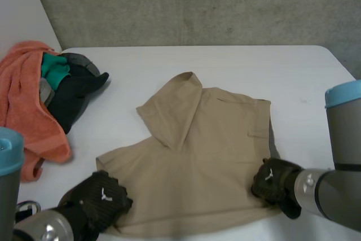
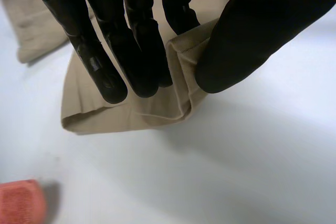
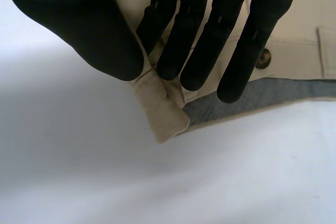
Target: Fold the laundry.
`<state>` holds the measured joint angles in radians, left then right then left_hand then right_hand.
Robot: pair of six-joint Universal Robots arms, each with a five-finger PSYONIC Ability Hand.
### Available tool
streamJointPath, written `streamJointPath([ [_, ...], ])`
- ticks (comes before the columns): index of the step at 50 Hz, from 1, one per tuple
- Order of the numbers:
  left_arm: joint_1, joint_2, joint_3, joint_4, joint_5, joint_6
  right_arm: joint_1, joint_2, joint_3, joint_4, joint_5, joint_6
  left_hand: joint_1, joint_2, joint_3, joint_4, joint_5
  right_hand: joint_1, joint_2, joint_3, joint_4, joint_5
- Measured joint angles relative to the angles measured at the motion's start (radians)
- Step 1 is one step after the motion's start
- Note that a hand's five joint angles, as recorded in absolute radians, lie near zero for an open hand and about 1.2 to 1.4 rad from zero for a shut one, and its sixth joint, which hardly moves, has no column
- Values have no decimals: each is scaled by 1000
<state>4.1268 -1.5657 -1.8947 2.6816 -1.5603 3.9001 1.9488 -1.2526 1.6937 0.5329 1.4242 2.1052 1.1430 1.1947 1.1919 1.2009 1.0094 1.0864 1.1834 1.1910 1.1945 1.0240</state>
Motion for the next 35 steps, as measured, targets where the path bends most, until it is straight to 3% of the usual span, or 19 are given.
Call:
streamJointPath([
  [2,-6,7,4,-24,9,12,-1,-11,23,-2,-3,-15,-105,-129,-129,-113,-105,0,0,0,0,0],
  [4,-9,6,20,-35,20,25,-3,-16,42,-23,-9,-19,-481,-469,-444,-454,-442,0,0,0,0,0],
  [5,-9,2,30,-34,24,30,-4,-14,47,-34,-11,-18,-481,-469,-444,-454,-442,0,0,0,0,0],
  [6,-6,-6,50,-27,29,35,-7,-9,52,-59,-14,-12,-839,-783,-777,-795,-778,0,0,0,0,0],
  [9,11,-46,121,10,45,39,-16,13,53,-121,-19,12,-952,-983,-981,-996,-965,0,0,0,0,0],
  [16,71,-206,319,153,123,1,-25,58,54,-219,-22,71,-950,-996,-990,-1005,-968,4,0,0,0,8],
  [26,149,-598,710,297,341,-60,-6,69,75,-311,-28,129,-720,-777,-773,-782,-764,25,0,0,0,10],
  [35,183,-939,1075,292,378,-26,25,75,92,-365,-24,161,-627,-684,-681,-687,-670,28,0,0,0,10],
])
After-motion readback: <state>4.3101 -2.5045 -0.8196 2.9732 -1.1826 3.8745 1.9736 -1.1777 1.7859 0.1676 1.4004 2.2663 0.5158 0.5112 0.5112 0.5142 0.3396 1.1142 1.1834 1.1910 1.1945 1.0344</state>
